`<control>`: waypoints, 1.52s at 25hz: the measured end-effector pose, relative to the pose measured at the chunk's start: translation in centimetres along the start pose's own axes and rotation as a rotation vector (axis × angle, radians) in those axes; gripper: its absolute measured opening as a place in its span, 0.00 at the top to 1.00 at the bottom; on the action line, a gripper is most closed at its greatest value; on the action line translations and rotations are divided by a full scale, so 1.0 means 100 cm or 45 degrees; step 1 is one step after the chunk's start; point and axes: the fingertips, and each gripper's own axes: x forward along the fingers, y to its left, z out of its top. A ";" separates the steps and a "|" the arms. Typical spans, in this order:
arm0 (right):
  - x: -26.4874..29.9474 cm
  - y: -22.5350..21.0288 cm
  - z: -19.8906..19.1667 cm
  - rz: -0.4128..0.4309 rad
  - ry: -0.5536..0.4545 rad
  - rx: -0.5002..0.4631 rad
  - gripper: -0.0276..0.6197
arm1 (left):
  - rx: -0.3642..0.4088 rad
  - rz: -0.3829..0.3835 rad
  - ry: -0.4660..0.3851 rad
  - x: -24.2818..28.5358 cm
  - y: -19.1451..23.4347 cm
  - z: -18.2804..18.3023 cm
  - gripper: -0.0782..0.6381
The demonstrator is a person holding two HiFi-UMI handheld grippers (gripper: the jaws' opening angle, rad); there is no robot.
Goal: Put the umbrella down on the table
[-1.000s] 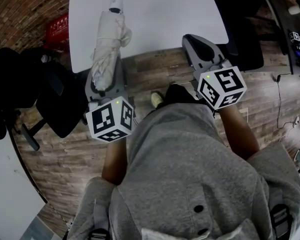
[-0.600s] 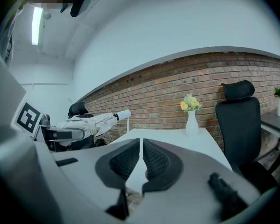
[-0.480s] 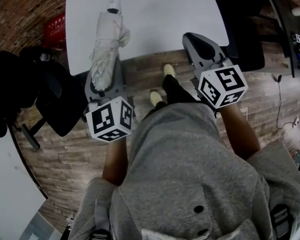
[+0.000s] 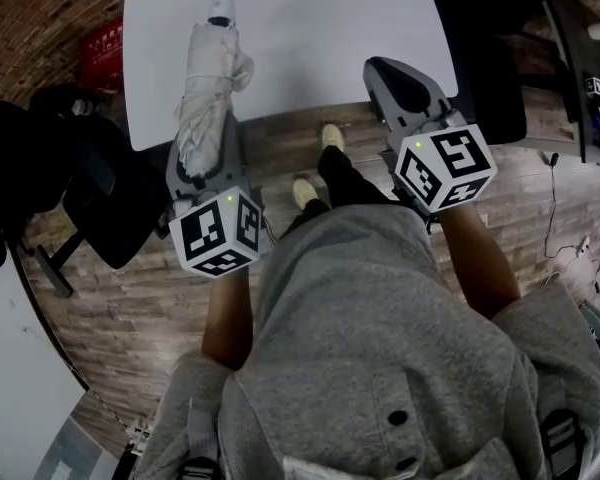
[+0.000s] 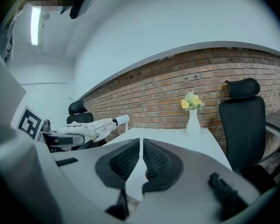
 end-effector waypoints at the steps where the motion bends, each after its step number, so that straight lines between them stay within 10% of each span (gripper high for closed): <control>1: 0.002 0.000 -0.001 0.001 0.002 0.001 0.91 | 0.001 0.005 0.002 0.002 0.001 -0.001 0.56; 38: 0.009 0.000 -0.068 -0.008 0.109 0.011 0.91 | 0.010 0.118 0.188 0.069 0.030 -0.127 0.56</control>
